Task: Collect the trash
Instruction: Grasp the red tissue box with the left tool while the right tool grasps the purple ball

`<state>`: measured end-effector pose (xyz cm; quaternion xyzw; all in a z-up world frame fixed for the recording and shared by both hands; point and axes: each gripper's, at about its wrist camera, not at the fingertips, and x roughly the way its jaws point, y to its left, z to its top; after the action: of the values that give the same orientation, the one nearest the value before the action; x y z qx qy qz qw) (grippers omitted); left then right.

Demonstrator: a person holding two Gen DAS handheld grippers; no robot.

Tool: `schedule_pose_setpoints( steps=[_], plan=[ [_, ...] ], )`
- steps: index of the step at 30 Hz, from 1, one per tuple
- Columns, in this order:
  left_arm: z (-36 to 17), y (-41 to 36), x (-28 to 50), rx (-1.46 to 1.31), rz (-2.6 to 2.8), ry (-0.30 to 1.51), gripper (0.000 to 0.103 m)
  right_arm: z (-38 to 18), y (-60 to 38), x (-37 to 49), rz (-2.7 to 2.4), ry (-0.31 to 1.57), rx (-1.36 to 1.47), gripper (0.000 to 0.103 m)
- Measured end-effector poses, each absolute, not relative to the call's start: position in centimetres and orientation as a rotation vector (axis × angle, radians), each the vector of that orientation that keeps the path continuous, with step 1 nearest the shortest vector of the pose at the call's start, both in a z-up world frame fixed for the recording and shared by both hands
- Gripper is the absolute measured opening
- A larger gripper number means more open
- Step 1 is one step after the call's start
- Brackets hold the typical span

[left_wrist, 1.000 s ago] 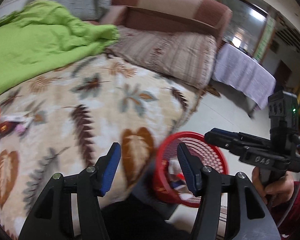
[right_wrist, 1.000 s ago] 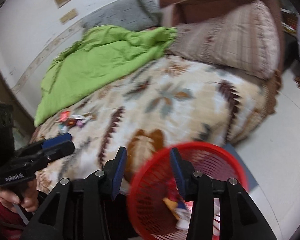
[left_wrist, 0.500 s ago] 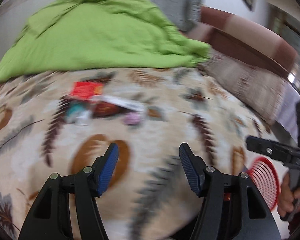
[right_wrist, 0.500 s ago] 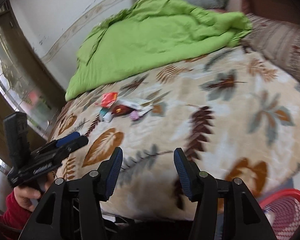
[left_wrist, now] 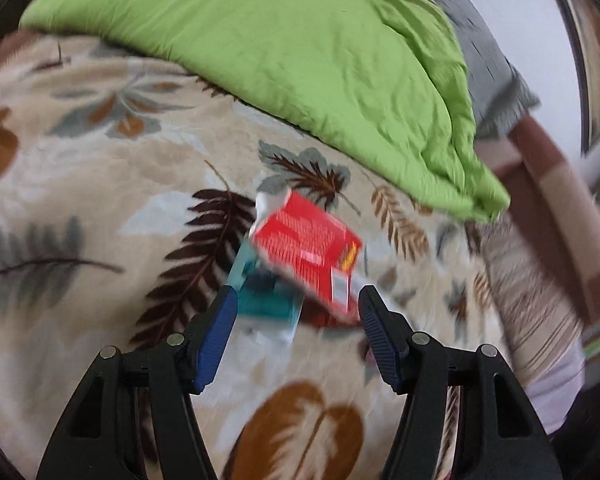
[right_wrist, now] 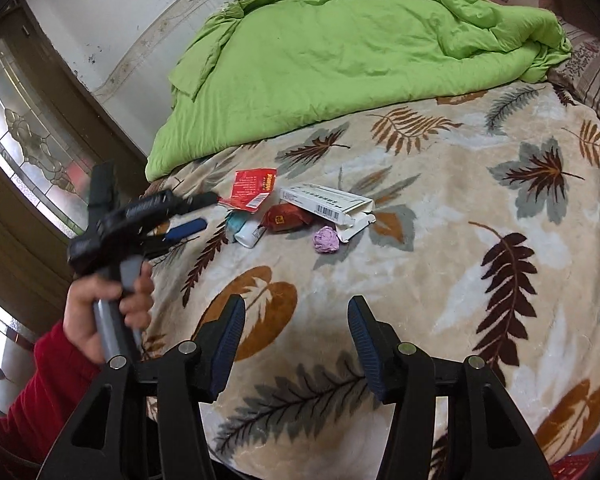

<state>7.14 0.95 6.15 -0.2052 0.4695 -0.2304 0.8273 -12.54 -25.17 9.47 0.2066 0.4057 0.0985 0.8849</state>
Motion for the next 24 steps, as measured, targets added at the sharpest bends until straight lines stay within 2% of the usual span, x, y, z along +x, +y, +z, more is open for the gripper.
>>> schedule_pose_setpoints(
  steps=[4,5,6,8,12,24],
  plan=[
    [4.5,-0.2,10.0,-0.528,-0.473,1.025,0.06,9.1,-25.6,-12.0,0.194,0.847,0.41,0.058],
    [4.1,-0.5,10.5,-0.536,-0.468,1.035,0.047,9.0,-25.8,-11.8,0.194,0.848,0.407,0.058],
    [3.9,-0.8,10.9,-0.535,-0.472,1.044,0.03,8.9,-26.0,-11.6,0.197,0.848,0.407,0.058],
    [3.7,-1.6,11.2,-0.521,-0.476,1.052,0.008,9.0,-26.3,-11.0,0.199,0.848,0.394,0.058],
    [4.7,-2.3,10.5,-0.491,-0.519,1.017,0.004,8.8,-26.3,-9.3,0.204,0.858,0.38,0.058],
    [10.7,0.3,3.2,-0.394,-0.604,0.858,0.004,3.8,-23.9,-2.3,0.182,0.938,0.41,0.058]
  ],
)
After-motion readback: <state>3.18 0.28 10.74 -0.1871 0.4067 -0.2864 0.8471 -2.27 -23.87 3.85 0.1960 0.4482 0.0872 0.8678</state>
